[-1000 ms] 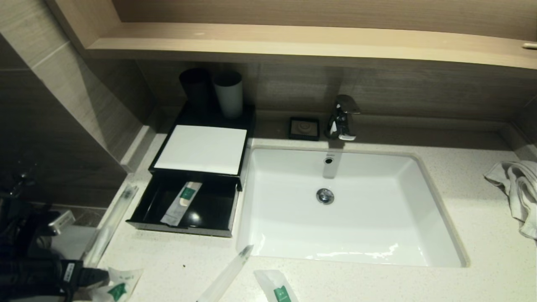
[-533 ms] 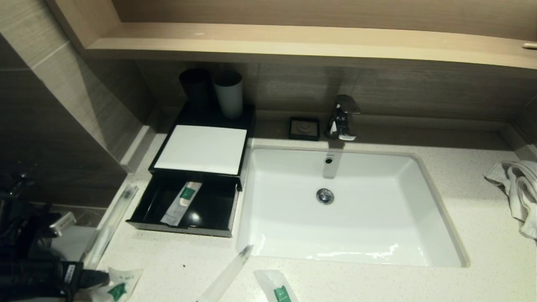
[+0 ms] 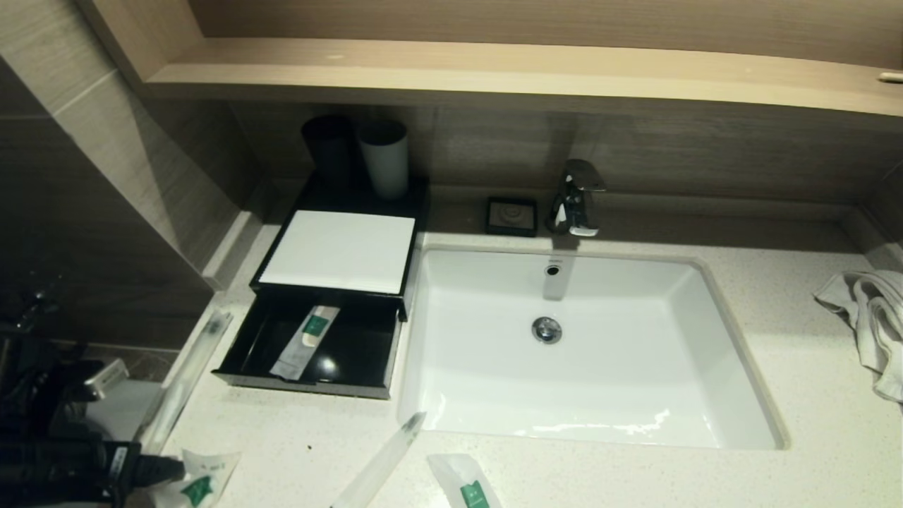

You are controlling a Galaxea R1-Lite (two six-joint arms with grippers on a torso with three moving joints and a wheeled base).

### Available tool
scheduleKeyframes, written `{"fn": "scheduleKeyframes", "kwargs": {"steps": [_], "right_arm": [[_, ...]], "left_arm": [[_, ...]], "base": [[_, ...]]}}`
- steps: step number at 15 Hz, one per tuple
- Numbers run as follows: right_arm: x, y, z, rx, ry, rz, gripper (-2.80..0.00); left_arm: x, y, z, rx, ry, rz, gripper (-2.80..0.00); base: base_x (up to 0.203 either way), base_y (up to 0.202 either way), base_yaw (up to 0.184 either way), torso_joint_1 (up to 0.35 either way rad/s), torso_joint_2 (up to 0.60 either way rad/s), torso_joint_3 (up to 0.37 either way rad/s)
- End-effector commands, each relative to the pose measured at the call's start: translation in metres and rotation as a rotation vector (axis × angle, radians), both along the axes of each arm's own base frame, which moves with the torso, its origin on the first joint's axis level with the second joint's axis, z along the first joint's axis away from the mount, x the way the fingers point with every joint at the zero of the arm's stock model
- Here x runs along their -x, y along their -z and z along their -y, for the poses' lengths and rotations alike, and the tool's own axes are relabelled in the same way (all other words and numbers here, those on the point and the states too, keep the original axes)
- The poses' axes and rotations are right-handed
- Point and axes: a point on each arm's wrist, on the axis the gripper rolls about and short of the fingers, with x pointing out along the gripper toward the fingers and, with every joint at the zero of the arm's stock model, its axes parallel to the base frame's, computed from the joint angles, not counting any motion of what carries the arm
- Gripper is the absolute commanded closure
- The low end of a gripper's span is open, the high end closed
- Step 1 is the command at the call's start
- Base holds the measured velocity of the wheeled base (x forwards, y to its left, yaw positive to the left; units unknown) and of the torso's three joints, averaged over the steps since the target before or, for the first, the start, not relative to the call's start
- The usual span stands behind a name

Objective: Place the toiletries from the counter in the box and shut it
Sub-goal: Pick up the bathroom toiletry

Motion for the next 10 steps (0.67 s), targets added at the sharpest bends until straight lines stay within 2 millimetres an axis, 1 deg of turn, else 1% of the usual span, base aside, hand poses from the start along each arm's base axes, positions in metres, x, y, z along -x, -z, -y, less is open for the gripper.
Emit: {"fn": "scheduleKeyframes", "kwargs": {"steps": [1, 5, 6, 10], "right_arm": [[0.0, 0.0, 0.0, 0.0, 0.0, 0.0, 0.0], [0.0, 0.0, 0.0, 0.0, -0.001, 0.0, 0.0], [0.0, 0.0, 0.0, 0.0, 0.0, 0.0, 0.0], [0.0, 0.0, 0.0, 0.0, -0.001, 0.0, 0.0]], "left_arm": [[-0.0005, -0.0008, -0.0005, -0.001, 0.0, 0.004, -2.8], [0.0002, -0.001, -0.0006, -0.001, -0.002, 0.005, -2.8], [0.0004, -0.0013, -0.0006, -0.003, -0.003, 0.006, 0.0], [0.0006, -0.0002, -0.001, 0.002, -0.005, 0.001, 0.0]], "base": [[0.0, 0.0, 0.0, 0.0, 0.0, 0.0], [0.0, 0.0, 0.0, 0.0, 0.0, 0.0], [0.0, 0.0, 0.0, 0.0, 0.0, 0.0], [0.0, 0.0, 0.0, 0.0, 0.0, 0.0]]}}
